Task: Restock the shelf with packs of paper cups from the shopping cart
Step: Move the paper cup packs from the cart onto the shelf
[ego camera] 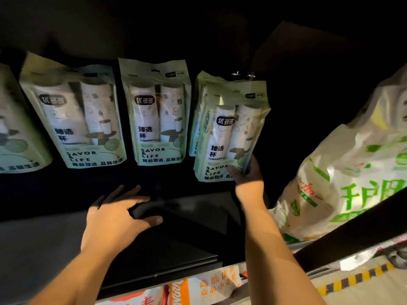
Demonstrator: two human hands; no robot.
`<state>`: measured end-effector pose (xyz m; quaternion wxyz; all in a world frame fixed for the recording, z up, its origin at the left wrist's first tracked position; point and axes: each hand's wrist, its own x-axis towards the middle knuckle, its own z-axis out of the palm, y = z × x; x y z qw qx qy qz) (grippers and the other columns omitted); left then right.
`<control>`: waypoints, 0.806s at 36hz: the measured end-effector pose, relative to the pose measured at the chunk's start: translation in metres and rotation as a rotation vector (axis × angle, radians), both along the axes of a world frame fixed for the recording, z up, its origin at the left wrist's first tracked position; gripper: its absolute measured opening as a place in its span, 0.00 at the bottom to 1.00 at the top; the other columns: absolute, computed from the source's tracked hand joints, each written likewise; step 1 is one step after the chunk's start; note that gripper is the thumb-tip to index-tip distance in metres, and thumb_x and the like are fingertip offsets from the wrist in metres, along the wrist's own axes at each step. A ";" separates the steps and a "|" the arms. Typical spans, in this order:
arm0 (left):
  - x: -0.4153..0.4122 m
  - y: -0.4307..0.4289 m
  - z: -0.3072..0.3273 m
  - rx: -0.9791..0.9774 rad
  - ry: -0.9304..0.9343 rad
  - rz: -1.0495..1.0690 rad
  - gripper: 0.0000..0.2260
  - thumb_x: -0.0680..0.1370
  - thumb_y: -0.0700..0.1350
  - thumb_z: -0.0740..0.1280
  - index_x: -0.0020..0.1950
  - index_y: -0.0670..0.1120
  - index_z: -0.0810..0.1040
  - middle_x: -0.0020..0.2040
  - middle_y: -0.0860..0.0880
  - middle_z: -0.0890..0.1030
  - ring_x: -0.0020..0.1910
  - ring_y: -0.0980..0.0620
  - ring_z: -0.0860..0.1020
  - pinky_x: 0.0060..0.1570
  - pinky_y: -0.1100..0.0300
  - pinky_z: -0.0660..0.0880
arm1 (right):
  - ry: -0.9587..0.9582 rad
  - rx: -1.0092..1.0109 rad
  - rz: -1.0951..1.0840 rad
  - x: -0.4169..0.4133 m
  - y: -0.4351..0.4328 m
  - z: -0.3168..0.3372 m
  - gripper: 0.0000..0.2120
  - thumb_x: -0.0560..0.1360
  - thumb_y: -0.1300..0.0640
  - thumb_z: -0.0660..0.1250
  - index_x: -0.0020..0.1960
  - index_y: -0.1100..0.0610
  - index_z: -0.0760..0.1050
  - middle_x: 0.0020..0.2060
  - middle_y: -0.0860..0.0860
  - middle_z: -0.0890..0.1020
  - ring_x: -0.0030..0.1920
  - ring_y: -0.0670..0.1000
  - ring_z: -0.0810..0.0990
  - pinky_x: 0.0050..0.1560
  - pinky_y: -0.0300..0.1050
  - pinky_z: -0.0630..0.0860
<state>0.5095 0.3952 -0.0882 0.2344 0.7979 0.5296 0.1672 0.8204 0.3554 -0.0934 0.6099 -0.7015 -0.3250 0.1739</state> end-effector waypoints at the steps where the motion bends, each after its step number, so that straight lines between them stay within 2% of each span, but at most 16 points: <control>1: 0.000 0.000 0.000 0.003 -0.003 0.001 0.14 0.66 0.72 0.71 0.44 0.80 0.67 0.74 0.68 0.66 0.79 0.61 0.55 0.77 0.51 0.50 | 0.001 -0.005 -0.004 0.000 0.000 -0.001 0.28 0.73 0.68 0.74 0.71 0.59 0.71 0.60 0.54 0.82 0.59 0.53 0.81 0.56 0.36 0.79; 3: 0.000 0.000 0.000 0.012 -0.011 0.004 0.14 0.65 0.73 0.71 0.43 0.81 0.68 0.73 0.69 0.67 0.79 0.61 0.56 0.77 0.49 0.53 | -0.014 -0.029 -0.013 -0.001 -0.001 -0.002 0.31 0.72 0.65 0.76 0.72 0.58 0.70 0.62 0.54 0.81 0.61 0.53 0.80 0.62 0.48 0.79; 6: -0.002 0.002 -0.003 0.019 -0.037 0.008 0.15 0.62 0.76 0.69 0.45 0.81 0.70 0.70 0.71 0.65 0.78 0.61 0.58 0.77 0.48 0.54 | -0.115 -0.092 -0.121 0.003 -0.004 -0.012 0.44 0.65 0.48 0.79 0.76 0.48 0.62 0.69 0.54 0.75 0.70 0.55 0.74 0.67 0.59 0.74; 7: -0.003 0.002 -0.003 0.021 -0.033 0.009 0.19 0.61 0.79 0.67 0.49 0.78 0.72 0.69 0.72 0.64 0.78 0.62 0.57 0.77 0.48 0.54 | -0.145 -0.111 -0.159 0.000 -0.007 -0.011 0.46 0.63 0.45 0.78 0.76 0.46 0.60 0.71 0.55 0.73 0.72 0.55 0.72 0.69 0.60 0.72; 9: -0.004 0.004 -0.005 0.038 -0.023 0.013 0.31 0.58 0.83 0.59 0.56 0.73 0.76 0.69 0.73 0.63 0.77 0.63 0.57 0.78 0.48 0.54 | -0.136 -0.170 -0.166 -0.019 -0.023 0.000 0.44 0.66 0.50 0.78 0.77 0.49 0.61 0.71 0.55 0.70 0.72 0.55 0.69 0.73 0.56 0.68; 10: -0.004 0.004 -0.006 0.042 -0.016 0.020 0.34 0.58 0.84 0.57 0.57 0.71 0.78 0.69 0.73 0.63 0.77 0.64 0.57 0.78 0.48 0.54 | -0.146 -0.230 -0.144 -0.030 -0.035 0.005 0.40 0.69 0.55 0.77 0.77 0.53 0.63 0.70 0.56 0.69 0.72 0.55 0.68 0.74 0.53 0.66; 12: -0.005 0.004 -0.007 0.045 0.001 0.024 0.37 0.57 0.85 0.55 0.59 0.70 0.79 0.69 0.73 0.63 0.78 0.63 0.57 0.78 0.48 0.54 | -0.294 -0.328 -0.064 -0.052 -0.064 0.004 0.31 0.73 0.57 0.75 0.73 0.59 0.69 0.68 0.58 0.71 0.71 0.58 0.68 0.74 0.50 0.63; 15: -0.005 0.004 -0.007 0.047 0.027 0.006 0.37 0.59 0.83 0.56 0.61 0.68 0.79 0.72 0.69 0.66 0.79 0.60 0.58 0.77 0.48 0.54 | -0.573 -0.493 0.089 -0.077 -0.107 -0.008 0.23 0.72 0.46 0.70 0.64 0.54 0.79 0.64 0.54 0.79 0.67 0.59 0.75 0.69 0.53 0.70; 17: -0.005 0.003 -0.007 0.034 0.041 -0.005 0.36 0.61 0.81 0.57 0.63 0.66 0.78 0.75 0.65 0.67 0.79 0.58 0.58 0.77 0.47 0.54 | -0.769 -0.579 0.187 -0.088 -0.136 -0.012 0.25 0.72 0.38 0.61 0.64 0.48 0.79 0.67 0.48 0.79 0.68 0.56 0.77 0.69 0.53 0.70; 19: -0.006 -0.001 -0.003 0.004 0.057 -0.016 0.36 0.63 0.78 0.56 0.66 0.64 0.77 0.77 0.62 0.66 0.80 0.56 0.58 0.77 0.47 0.53 | -0.855 -0.609 0.308 -0.092 -0.167 -0.012 0.29 0.73 0.35 0.56 0.68 0.46 0.76 0.70 0.46 0.75 0.71 0.54 0.74 0.70 0.50 0.70; 21: -0.007 -0.010 0.001 -0.020 0.109 -0.034 0.37 0.65 0.75 0.54 0.70 0.62 0.74 0.78 0.60 0.66 0.80 0.53 0.60 0.77 0.47 0.53 | -0.896 -0.561 0.446 -0.093 -0.197 -0.013 0.29 0.70 0.36 0.60 0.66 0.48 0.76 0.66 0.50 0.80 0.66 0.56 0.78 0.57 0.52 0.80; 24: -0.010 -0.034 0.003 -0.026 0.208 -0.035 0.31 0.75 0.69 0.58 0.75 0.59 0.69 0.79 0.55 0.65 0.80 0.50 0.60 0.78 0.47 0.52 | -1.017 -0.534 0.565 -0.090 -0.236 -0.023 0.25 0.64 0.39 0.63 0.58 0.45 0.73 0.60 0.52 0.81 0.58 0.59 0.81 0.46 0.54 0.83; 26: -0.017 -0.058 -0.001 -0.012 0.240 -0.014 0.24 0.82 0.61 0.59 0.78 0.59 0.65 0.81 0.55 0.61 0.81 0.50 0.55 0.79 0.47 0.49 | -1.004 -0.702 0.647 -0.089 -0.255 -0.027 0.24 0.58 0.39 0.71 0.52 0.45 0.77 0.58 0.52 0.80 0.54 0.59 0.83 0.41 0.54 0.84; 27: -0.022 -0.071 -0.002 -0.006 0.254 -0.003 0.23 0.83 0.60 0.57 0.79 0.59 0.63 0.82 0.55 0.59 0.82 0.50 0.53 0.79 0.48 0.48 | -0.983 -0.836 0.668 -0.091 -0.262 -0.030 0.28 0.52 0.39 0.77 0.50 0.46 0.80 0.57 0.53 0.81 0.53 0.59 0.84 0.40 0.55 0.84; 28: -0.028 -0.083 -0.004 0.002 0.275 0.001 0.24 0.84 0.60 0.53 0.80 0.58 0.62 0.82 0.55 0.58 0.82 0.50 0.53 0.79 0.48 0.48 | -0.988 -0.940 0.689 -0.093 -0.268 -0.033 0.33 0.45 0.40 0.81 0.49 0.48 0.83 0.57 0.54 0.83 0.52 0.60 0.85 0.41 0.56 0.84; 29: -0.034 -0.095 -0.005 0.018 0.304 0.000 0.25 0.83 0.61 0.49 0.80 0.58 0.61 0.82 0.55 0.58 0.82 0.50 0.53 0.79 0.48 0.49 | -1.002 -1.026 0.702 -0.096 -0.272 -0.033 0.38 0.43 0.39 0.83 0.52 0.49 0.84 0.60 0.56 0.82 0.56 0.61 0.84 0.47 0.58 0.83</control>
